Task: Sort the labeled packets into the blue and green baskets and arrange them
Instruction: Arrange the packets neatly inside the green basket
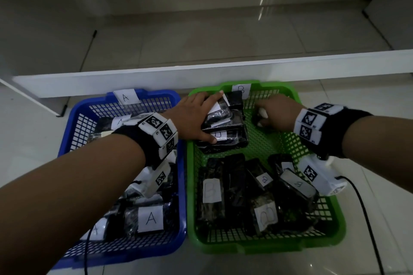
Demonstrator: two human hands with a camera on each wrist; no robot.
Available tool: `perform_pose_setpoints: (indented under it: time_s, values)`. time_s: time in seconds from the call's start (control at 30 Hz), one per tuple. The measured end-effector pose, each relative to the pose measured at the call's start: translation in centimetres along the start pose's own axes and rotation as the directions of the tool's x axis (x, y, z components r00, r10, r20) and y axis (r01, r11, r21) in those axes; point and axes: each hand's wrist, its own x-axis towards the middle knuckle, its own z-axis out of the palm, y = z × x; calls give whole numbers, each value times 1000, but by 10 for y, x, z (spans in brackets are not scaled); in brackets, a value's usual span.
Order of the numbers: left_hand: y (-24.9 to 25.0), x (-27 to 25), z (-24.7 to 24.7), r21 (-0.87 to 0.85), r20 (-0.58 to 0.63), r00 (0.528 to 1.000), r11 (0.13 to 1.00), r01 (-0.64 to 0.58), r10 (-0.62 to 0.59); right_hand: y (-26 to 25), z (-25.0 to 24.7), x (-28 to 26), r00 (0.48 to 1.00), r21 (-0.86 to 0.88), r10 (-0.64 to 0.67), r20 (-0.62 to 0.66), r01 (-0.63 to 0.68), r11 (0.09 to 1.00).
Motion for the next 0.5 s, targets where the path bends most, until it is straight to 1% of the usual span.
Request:
perform_pose_setpoints:
  time_s: [0.07,0.1,0.13,0.17,0.2,0.23,0.27,0.3,0.37,0.5]
  values:
    - [-1,0,1,-2,-3,1000,1000,-3,3,3,-5,3,984,242,161,-82,-137,961]
    - [-2,0,2,-7,-6,1000,1000,-3,3,4,-7,4,963,322,246,-114,-198,926]
    - [-3,0,3,-13,-11,1000,1000,-2,2,6,-7,5,947,350,302,-112,-247,903]
    - [-3,0,4,-21,-19,1000,1000,2,-2,8,-7,5,940,373,335,-58,-291,881]
    - [-3,0,5,-29,-28,1000,1000,5,-5,10,-6,6,936,412,351,23,-329,850]
    - [-4,0,6,-36,-38,999,999,6,-8,12,-5,7,926,459,363,101,-367,809]
    - [-4,0,7,-38,-46,999,999,5,-7,15,-4,8,912,498,380,153,-404,767]
    - [-5,1,7,-35,-52,999,999,2,-3,15,-5,8,902,520,398,169,-425,741]
    - [-5,2,7,-24,-53,999,1000,-6,5,16,-8,7,887,512,432,161,-449,732]
    - [-4,2,7,-20,-43,999,1000,0,0,11,-7,3,888,429,441,128,-450,783]
